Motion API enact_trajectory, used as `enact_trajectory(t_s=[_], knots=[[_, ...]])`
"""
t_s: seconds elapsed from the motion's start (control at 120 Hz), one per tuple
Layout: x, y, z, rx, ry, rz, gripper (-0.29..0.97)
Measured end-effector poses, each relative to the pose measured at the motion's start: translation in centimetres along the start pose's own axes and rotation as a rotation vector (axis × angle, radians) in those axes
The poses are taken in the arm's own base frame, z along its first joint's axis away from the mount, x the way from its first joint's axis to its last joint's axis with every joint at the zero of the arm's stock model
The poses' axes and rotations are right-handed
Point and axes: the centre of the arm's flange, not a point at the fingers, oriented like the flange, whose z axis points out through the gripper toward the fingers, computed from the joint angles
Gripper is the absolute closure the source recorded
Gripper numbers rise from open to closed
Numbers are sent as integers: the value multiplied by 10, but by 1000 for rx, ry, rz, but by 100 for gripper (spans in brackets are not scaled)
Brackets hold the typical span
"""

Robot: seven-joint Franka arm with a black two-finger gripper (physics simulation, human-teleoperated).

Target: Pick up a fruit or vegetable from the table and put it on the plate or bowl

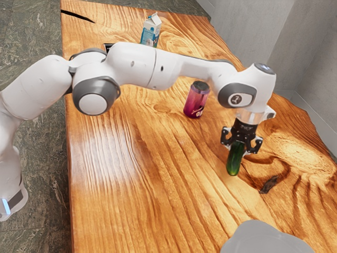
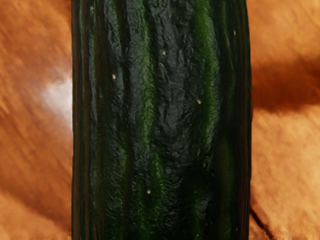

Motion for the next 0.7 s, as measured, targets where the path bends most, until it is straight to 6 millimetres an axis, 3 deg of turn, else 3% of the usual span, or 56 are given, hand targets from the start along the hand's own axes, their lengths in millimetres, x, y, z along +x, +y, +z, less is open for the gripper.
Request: enact_trajectory(t_s=[0.15,0.308,0.4,0.542,0.633,0.7], knots=[[-66,32,-13,-23,5,96,47],[-166,70,-50,-99,12,235,48],[-215,82,-64,-133,6,300,48],[-270,91,-60,-146,-21,376,48],[-303,98,-44,-148,-34,420,49],[-323,103,-22,-140,-45,445,50]])
